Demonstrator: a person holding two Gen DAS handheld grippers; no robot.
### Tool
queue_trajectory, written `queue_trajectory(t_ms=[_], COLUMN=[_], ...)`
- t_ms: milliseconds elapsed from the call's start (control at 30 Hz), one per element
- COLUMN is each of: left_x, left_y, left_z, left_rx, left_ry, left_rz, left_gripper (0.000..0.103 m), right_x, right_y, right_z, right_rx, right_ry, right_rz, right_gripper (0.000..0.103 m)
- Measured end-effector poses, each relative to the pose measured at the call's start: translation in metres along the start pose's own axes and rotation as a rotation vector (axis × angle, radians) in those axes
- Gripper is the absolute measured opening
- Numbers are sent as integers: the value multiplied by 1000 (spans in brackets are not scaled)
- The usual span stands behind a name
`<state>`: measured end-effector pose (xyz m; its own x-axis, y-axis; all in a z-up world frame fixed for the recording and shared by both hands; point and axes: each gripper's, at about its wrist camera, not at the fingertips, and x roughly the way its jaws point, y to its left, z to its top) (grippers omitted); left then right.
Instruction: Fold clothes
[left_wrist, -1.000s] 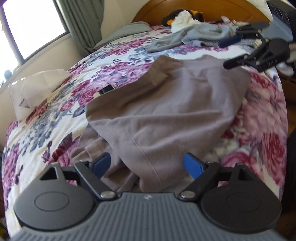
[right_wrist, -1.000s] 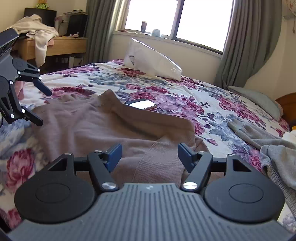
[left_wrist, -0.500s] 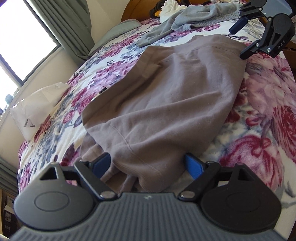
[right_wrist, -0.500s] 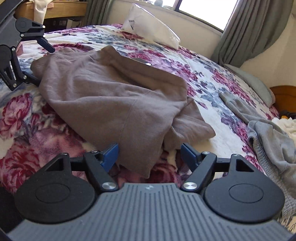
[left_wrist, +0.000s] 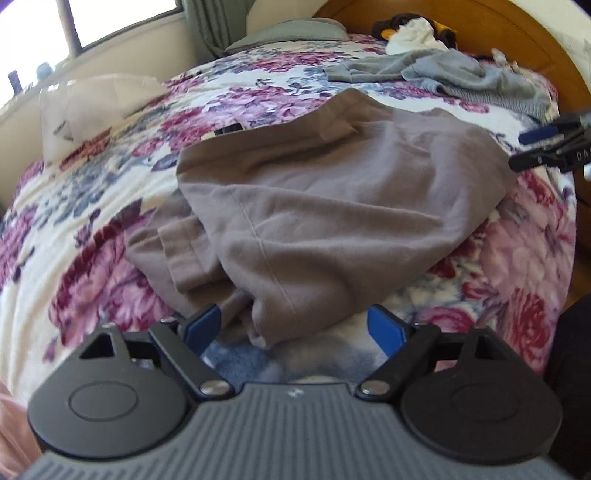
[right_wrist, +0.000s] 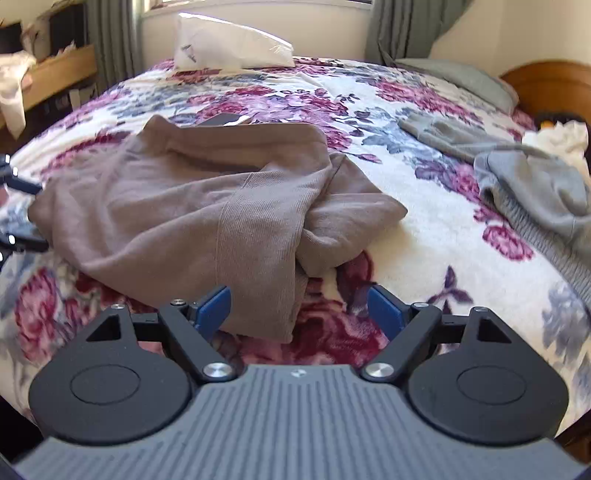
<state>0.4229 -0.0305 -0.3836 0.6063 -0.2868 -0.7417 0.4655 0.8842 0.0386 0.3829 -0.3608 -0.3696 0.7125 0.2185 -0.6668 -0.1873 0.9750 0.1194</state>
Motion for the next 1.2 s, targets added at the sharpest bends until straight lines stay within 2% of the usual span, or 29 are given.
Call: queue_trajectory(t_ms=[133, 267, 333, 400, 467, 600, 700, 733, 833, 867, 967, 1200], left_x=[-8, -6, -2, 2, 5, 12, 12, 12, 13, 13, 12, -9], left_y=[22, 36, 38, 31, 26, 22, 20, 18, 16, 15, 12, 5], left_z=[-8, -10, -10, -7, -4, 1, -2, -2, -4, -3, -2, -3], left_rx=[-280, -448, -493, -469, -441, -454, -443, -432, -424, -424, -428, -431], left_ry=[-14, -34, -36, -34, -32, -27, -43, -46, -45, -45, -45, -68], left_rz=[-54, -82, -64, -21, 15, 1, 10, 14, 27, 29, 32, 64], left_gripper=[86, 86, 86, 82, 70, 54, 40, 33, 23, 20, 15, 11], right_x=[-7, -5, 0, 7, 17, 34, 37, 37, 37, 36, 34, 21], right_y=[-7, 1, 8, 14, 20, 23, 25, 27, 30, 30, 30, 36], right_z=[-10, -10, -8, -5, -1, 3, 5, 5, 5, 6, 7, 7], right_rx=[134, 152, 157, 160, 168, 227, 229, 226, 204, 202, 189, 170], right_ry=[-16, -1, 16, 47, 107, 191, 193, 192, 184, 183, 181, 160], right_rz=[47, 39, 42, 27, -27, -85, -96, -98, -120, -122, -123, -118], right_gripper=[82, 81, 79, 74, 64, 60, 51, 47, 22, 17, 12, 8])
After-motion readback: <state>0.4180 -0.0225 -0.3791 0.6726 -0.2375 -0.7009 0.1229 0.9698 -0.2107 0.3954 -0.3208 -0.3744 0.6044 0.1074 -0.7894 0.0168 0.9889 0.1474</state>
